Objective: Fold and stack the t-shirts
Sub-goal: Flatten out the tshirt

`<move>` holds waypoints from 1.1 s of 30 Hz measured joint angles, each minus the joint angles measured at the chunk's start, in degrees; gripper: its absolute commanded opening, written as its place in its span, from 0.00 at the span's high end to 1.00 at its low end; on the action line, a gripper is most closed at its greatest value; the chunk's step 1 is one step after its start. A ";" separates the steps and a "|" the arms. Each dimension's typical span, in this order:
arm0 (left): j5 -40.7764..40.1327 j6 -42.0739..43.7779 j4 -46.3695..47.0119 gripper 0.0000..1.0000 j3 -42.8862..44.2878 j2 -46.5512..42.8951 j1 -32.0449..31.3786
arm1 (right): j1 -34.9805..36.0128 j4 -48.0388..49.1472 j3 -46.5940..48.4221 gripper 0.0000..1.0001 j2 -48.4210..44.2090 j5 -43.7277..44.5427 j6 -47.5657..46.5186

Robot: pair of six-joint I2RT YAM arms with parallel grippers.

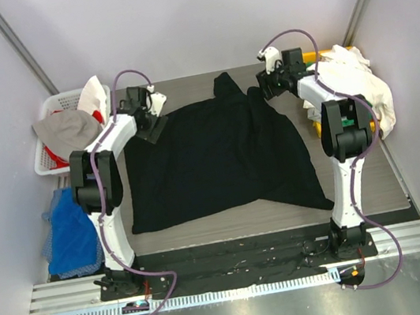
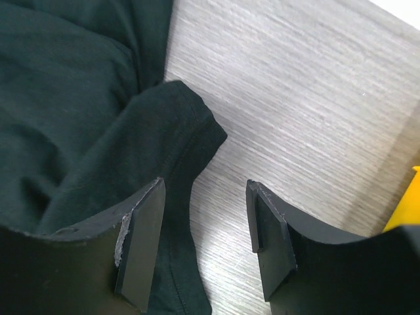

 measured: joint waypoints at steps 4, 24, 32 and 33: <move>-0.24 0.07 0.15 0.20 0.00 0.00 -0.11 | 0.09 0.52 0.00 0.40 -0.66 -1.33 0.35; -2.38 1.33 1.75 0.21 -0.39 1.51 -0.31 | 0.20 2.14 1.68 0.42 6.21 -5.84 2.73; -3.02 1.36 2.01 0.21 -0.48 1.73 -0.44 | 0.20 1.77 4.79 0.91 8.09 -6.99 2.64; -3.08 1.36 2.03 0.21 -0.48 1.73 -0.44 | 0.20 1.66 5.03 0.95 8.26 -7.13 2.75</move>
